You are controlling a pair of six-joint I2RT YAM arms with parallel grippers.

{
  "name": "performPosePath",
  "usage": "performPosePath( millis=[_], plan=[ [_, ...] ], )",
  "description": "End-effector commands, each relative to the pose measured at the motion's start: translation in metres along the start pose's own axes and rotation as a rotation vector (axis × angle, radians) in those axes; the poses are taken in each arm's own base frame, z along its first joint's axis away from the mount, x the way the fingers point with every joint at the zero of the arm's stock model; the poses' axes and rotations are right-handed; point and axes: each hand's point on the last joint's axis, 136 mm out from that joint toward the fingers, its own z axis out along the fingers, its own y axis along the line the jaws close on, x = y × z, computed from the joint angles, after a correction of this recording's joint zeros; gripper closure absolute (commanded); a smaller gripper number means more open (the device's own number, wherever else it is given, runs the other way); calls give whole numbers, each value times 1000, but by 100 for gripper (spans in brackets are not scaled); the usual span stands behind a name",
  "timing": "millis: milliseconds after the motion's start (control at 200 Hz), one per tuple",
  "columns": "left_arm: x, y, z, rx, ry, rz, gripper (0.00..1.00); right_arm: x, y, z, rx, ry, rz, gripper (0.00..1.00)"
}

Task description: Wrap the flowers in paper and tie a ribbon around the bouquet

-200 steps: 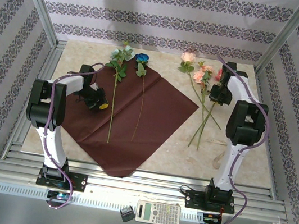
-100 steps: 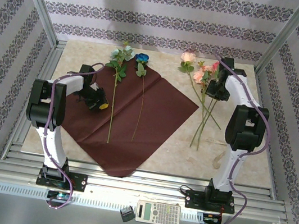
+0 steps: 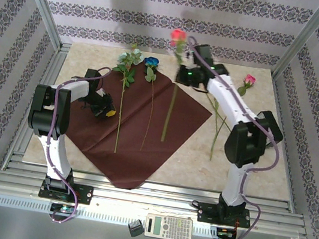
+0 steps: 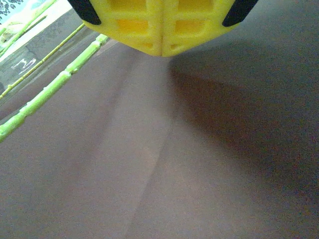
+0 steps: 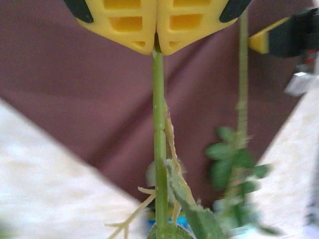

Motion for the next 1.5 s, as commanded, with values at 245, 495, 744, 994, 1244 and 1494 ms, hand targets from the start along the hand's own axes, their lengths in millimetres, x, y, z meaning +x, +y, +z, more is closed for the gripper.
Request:
performPosePath(
  millis=[245,495,744,994,1244,1494],
  plan=[
    [-3,0,1,5,14,-8,98,49,43,122,-73,227,78,70],
    [-2,-1,1,6,16,-8,98,3,8,44,-2,93,46,53],
    [-3,-5,-3,16,11,-2,98,7,-179,-36,246,87,196,59],
    [-3,-2,-1,9,14,-8,98,24,-263,-53,483,225,62,57],
    [-4,-2,0,8,10,-15,99,23,-253,-7,507,302,-76,57],
    [-3,-1,0,1,14,-15,99,33,-268,35,561,422,-59,58]
  ],
)
